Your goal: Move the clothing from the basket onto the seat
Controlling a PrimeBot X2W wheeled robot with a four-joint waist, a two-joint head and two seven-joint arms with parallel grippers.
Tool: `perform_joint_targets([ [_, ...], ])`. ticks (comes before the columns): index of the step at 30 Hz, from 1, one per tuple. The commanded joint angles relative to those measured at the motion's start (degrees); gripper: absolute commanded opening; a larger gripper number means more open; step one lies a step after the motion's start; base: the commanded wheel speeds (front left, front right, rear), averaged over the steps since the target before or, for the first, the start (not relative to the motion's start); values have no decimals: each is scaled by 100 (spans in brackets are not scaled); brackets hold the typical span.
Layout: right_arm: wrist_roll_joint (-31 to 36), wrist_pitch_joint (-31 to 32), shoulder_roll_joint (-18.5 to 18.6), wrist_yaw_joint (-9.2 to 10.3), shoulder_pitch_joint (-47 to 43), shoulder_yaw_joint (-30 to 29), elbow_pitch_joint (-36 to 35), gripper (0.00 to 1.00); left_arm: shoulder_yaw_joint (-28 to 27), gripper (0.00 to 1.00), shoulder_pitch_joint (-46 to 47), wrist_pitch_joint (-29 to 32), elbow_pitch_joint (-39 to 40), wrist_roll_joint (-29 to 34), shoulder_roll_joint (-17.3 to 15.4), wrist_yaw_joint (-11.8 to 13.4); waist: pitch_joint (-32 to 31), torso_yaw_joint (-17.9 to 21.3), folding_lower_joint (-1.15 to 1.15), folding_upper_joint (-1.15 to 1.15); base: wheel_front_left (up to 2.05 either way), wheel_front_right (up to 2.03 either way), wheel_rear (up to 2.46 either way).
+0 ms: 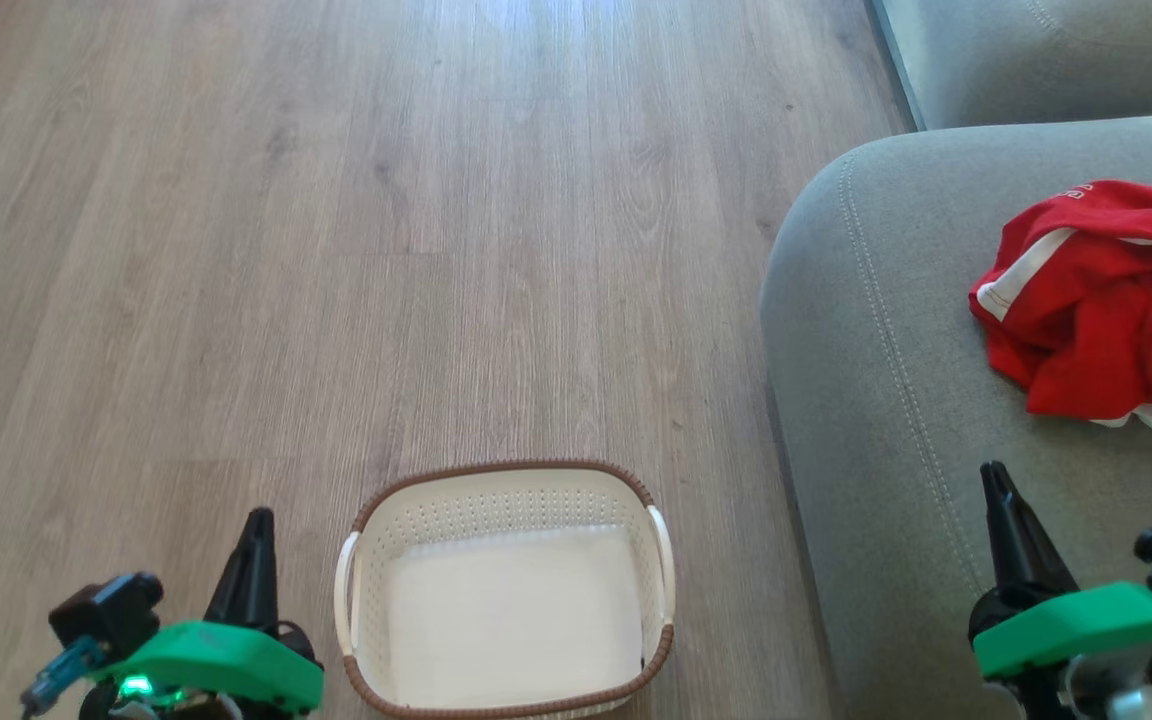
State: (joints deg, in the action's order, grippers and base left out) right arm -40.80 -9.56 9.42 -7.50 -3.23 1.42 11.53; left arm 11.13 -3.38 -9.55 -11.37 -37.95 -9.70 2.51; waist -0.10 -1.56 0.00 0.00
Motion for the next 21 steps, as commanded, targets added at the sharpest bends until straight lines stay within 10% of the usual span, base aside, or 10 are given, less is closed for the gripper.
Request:
perform_joint_targets([
  [1, -183, 39, 42, -1, 298, -67, -145, 0, -176, 0, 340, 53, 148, -180, -7, -46, 1, 3, 0, 0, 0, 0, 0],
  [21, -1218, 342, -84, 0, 427, -194, -65, 0, -487, 0, 465, 359, 64, -1267, 123, -242, 6, 35, 0, 0, 0, 0, 0],
])
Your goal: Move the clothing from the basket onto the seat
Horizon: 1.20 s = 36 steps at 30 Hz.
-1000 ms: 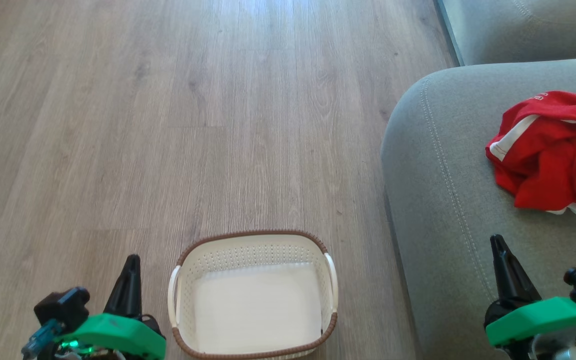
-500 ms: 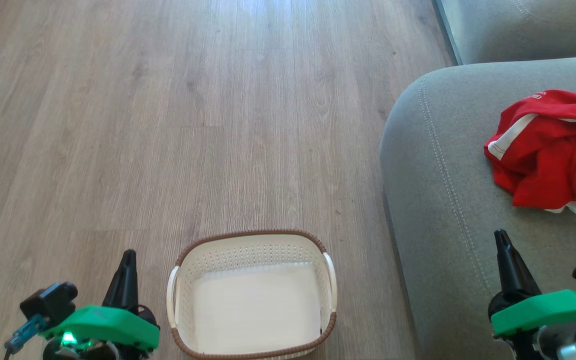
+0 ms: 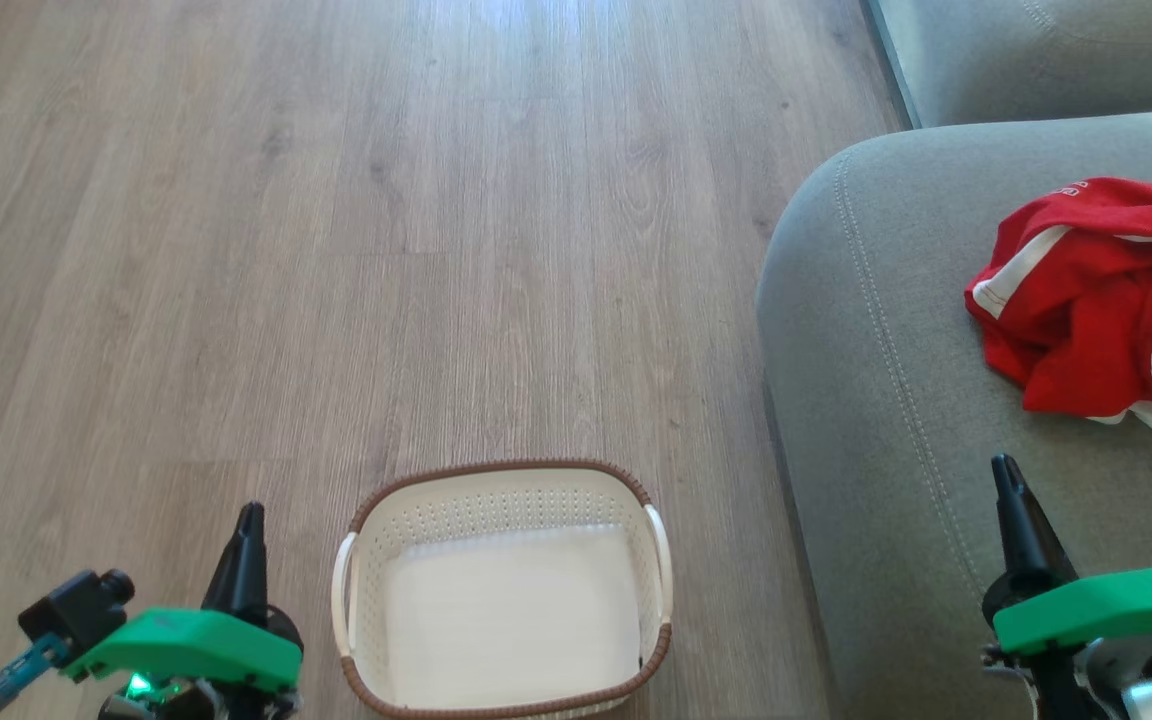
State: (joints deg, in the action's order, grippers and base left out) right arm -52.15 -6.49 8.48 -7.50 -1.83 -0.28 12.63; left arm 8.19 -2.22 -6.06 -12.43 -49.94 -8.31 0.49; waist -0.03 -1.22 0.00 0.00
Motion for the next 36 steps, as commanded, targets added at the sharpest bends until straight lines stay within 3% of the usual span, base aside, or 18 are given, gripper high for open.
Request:
perform_joint_targets([
  [1, -138, 51, 4, 0, 294, -30, -171, 0, -210, 0, 355, 26, 166, -125, -8, -50, 0, 2, 0, 0, 0, 0, 0],
  [36, -1975, 609, -236, 0, 528, -276, -27, 0, -781, 0, 581, 586, 13, -2061, 235, -400, 10, 58, 0, 0, 0, 0, 0],
])
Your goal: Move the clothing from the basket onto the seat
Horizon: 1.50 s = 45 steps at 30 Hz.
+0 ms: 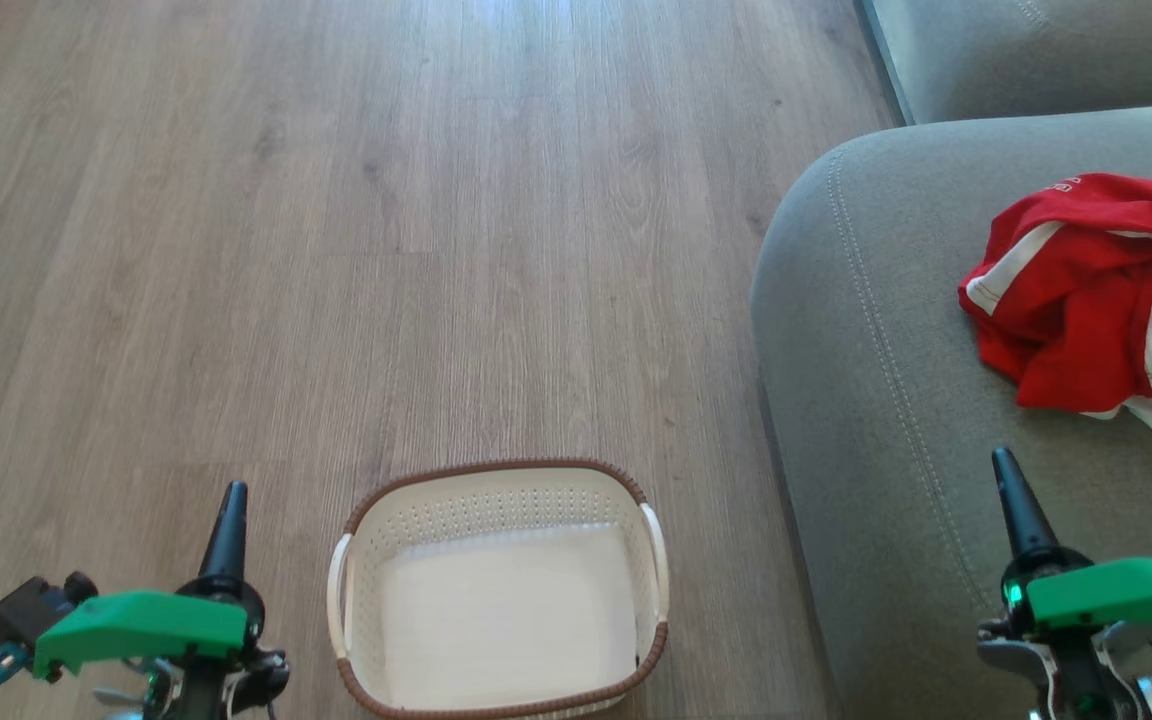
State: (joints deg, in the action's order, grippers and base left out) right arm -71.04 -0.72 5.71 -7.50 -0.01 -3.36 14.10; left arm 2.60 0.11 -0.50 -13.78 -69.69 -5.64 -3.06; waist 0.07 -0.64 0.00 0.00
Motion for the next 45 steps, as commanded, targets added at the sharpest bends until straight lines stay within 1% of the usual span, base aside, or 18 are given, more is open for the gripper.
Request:
perform_joint_targets([
  [1, -139, 49, 33, 0, 354, 24, -170, 0, -239, 0, 355, 47, 143, -143, -25, -56, 0, 2, 0, 0, 0, 0, 0],
  [36, -2072, 652, -231, 1, 604, -251, -17, 0, -854, 0, 596, 647, -20, -2184, 239, -427, 11, 61, 0, 0, 0, 0, 0],
  [45, -2151, 682, -246, 1, 615, -269, -10, 0, -884, 0, 606, 676, -27, -2270, 253, -443, 11, 64, 0, 0, 0, 0, 0],
])
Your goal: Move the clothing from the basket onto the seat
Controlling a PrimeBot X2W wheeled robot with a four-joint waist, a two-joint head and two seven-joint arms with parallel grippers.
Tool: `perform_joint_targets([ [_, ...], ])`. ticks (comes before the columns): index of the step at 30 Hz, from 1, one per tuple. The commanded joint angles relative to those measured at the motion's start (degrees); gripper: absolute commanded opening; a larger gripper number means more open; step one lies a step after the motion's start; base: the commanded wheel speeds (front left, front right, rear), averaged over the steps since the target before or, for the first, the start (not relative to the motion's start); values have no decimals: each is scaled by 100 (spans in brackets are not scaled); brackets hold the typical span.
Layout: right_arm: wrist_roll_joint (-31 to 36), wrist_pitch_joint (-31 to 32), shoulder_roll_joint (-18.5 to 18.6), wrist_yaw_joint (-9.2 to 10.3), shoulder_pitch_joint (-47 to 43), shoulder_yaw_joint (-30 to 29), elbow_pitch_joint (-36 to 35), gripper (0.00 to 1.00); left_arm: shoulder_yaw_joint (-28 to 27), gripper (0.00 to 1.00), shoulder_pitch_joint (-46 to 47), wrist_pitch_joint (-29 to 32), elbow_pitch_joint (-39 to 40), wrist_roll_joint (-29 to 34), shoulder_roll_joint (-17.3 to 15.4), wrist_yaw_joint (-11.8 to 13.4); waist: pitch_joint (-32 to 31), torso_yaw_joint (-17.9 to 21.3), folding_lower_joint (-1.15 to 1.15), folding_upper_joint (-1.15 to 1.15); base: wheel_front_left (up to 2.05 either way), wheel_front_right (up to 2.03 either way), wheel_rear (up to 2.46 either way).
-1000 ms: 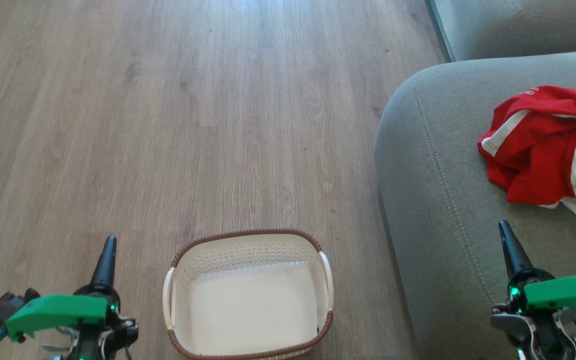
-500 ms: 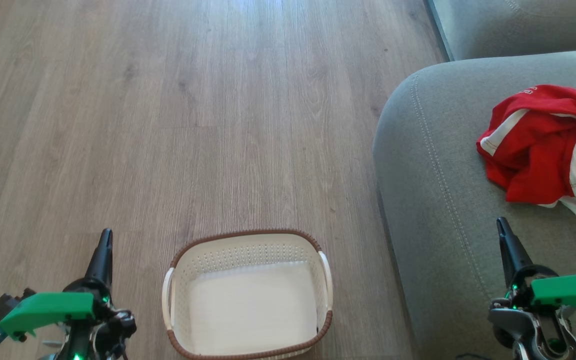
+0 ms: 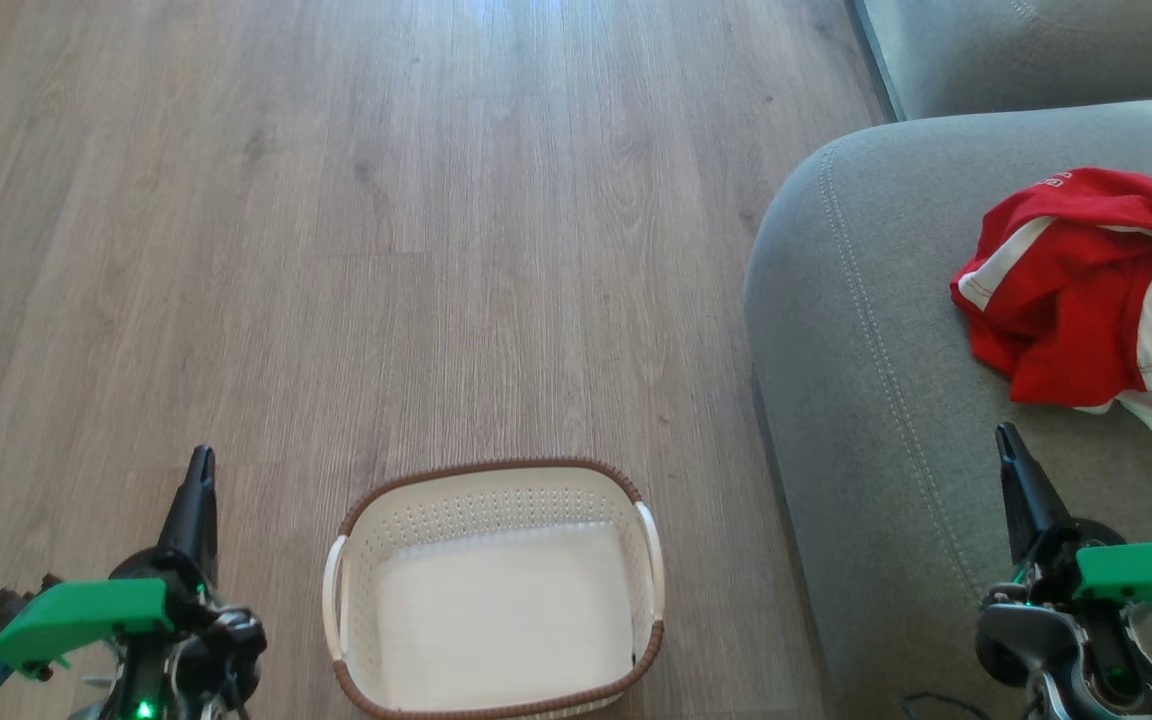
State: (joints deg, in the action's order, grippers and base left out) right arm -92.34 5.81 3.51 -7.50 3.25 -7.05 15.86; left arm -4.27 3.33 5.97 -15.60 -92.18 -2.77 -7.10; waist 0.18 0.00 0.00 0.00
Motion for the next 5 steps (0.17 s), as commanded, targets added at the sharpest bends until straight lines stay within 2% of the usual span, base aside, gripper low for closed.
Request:
perform_joint_targets([
  [1, -22, 30, -27, 1, 288, 100, -186, 0, -198, 0, 284, 30, 154, -21, -33, -38, 0, 0, 0, 0, 0, 0, 0],
  [5, -19, 33, -29, 1, 289, 96, -186, 0, -200, 0, 284, 31, 154, -19, -32, -38, 0, 0, 0, 0, 0, 0, 0],
])
